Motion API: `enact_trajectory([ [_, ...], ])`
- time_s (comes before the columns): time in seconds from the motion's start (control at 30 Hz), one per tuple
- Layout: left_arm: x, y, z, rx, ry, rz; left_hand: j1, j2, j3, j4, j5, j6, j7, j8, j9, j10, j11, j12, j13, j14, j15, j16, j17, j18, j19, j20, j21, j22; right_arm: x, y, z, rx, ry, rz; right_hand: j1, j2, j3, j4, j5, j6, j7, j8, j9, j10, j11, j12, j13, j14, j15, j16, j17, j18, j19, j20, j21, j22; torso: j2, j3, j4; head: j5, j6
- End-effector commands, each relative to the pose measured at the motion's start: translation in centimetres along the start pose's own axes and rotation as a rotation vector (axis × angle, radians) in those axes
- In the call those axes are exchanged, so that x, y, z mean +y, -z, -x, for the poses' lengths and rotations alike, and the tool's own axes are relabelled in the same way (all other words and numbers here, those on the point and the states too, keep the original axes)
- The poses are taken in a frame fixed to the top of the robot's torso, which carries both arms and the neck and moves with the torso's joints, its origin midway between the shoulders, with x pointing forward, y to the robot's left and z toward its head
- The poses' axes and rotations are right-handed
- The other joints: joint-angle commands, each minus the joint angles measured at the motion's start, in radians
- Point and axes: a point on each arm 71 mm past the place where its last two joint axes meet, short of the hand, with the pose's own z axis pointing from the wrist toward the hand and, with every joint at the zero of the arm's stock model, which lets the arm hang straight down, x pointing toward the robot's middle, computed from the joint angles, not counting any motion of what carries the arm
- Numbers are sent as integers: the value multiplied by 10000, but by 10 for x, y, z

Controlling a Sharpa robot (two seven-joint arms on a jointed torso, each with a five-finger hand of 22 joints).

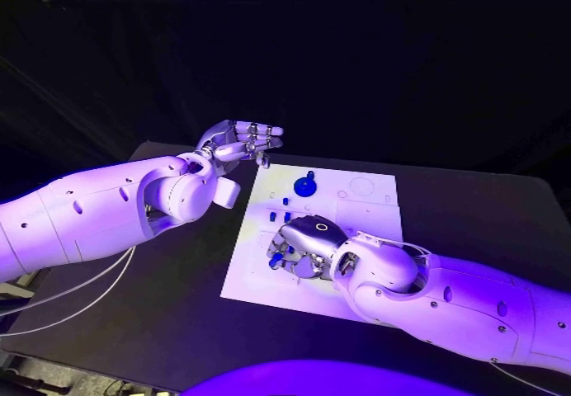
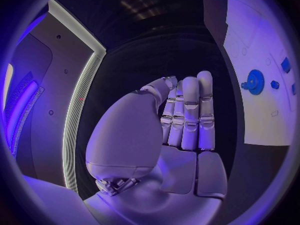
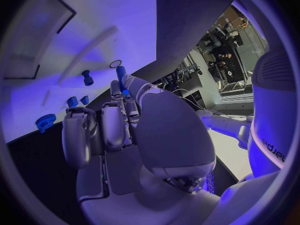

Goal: Assemble the parts on the task board

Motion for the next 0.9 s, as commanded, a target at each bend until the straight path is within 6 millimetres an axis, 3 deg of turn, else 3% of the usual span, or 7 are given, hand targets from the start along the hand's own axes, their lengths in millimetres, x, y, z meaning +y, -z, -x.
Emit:
enact_trajectory([
  [0.03, -1, 0, -2, 185, 72, -90, -19, 90, -19, -53, -14, -33, 5, -40, -16, -89, -4, 51, 14, -59, -14, -62, -14, 139, 4, 25, -34, -7, -1, 0, -4, 353, 332, 25, -64, 92, 63, 7, 56, 16, 67, 18, 19, 329, -276, -59, 14, 402, -54, 62, 16, -88, 594, -27, 41, 1969, 0, 0, -5, 9, -8],
  [0.6, -1, 0, -2, 179, 69, -85, -19, 90, -19, -53, -14, -33, 5, -40, -16, -89, -4, 51, 14, -59, -14, -62, -14, 139, 4, 25, -34, -7, 1, -3, -9, 774, 785, -164, -117, 74, 69, -8, 53, 23, 68, 14, 26, 344, -271, -88, 22, 400, -49, 63, 11, -85, 588, -19, 28, 1966, -3, 0, 4, -9, -26],
  [0.73, -1, 0, -2, 179, 69, -82, -19, 90, -19, -53, -14, -33, 5, -40, -16, -89, -4, 51, 14, -59, -14, -62, -14, 139, 4, 25, -34, -7, 5, -5, -10, 706, 712, -21, -390, -53, 28, 46, 31, -226, 149, -152, -25, 105, -188, -314, -18, 387, 31, 56, -11, -55, 531, 19, -124, 1908, -11, -1, 0, -11, -26],
  [0.9, -1, 0, -2, 193, 74, -70, -19, 90, -19, -53, -14, -33, 5, -40, -16, -89, -4, 51, 14, -59, -14, -62, -14, 139, 4, 25, -34, -7, 7, -6, -11, 458, 587, 16, -995, -464, -173, 275, -100, -1041, 339, -337, -232, -945, 92, -681, -230, 247, 273, -276, -442, 166, 136, 199, -1277, 1401, -6, 1, 12, -20, -22],
])
